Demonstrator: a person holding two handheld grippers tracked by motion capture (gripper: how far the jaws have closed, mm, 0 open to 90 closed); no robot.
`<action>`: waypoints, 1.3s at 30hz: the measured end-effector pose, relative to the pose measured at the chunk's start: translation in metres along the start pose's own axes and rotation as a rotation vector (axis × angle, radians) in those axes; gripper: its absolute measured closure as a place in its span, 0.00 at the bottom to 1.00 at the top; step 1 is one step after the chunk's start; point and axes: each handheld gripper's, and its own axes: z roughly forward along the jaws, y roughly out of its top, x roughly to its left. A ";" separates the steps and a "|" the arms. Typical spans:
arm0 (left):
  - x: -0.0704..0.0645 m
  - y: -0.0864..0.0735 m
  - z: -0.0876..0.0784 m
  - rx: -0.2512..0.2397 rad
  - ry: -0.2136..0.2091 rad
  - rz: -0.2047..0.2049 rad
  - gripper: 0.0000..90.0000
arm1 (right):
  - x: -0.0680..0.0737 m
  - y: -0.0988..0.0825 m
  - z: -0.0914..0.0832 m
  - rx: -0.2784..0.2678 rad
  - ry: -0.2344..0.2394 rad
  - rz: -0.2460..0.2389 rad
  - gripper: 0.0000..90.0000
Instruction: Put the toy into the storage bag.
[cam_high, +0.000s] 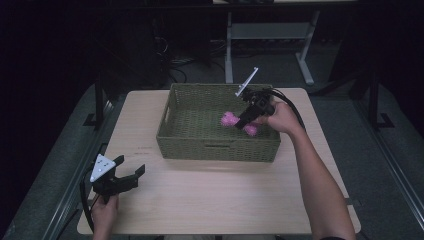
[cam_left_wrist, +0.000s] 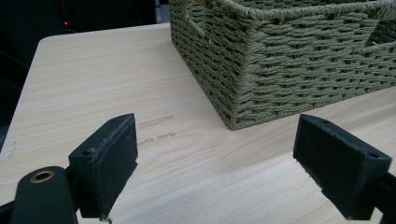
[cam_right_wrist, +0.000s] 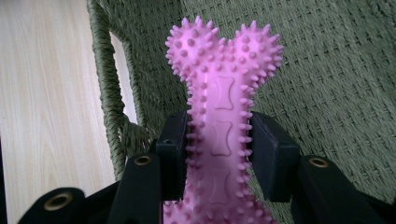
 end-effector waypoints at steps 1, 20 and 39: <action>0.000 0.000 0.000 0.000 0.000 0.001 0.15 | 0.000 0.000 0.001 0.001 0.001 0.001 0.65; 0.001 0.000 -0.001 -0.003 -0.002 -0.003 0.15 | -0.004 -0.007 0.014 0.014 0.004 0.015 0.64; 0.000 0.000 0.000 0.000 -0.002 0.000 0.15 | -0.005 -0.017 0.025 0.038 0.005 0.030 0.64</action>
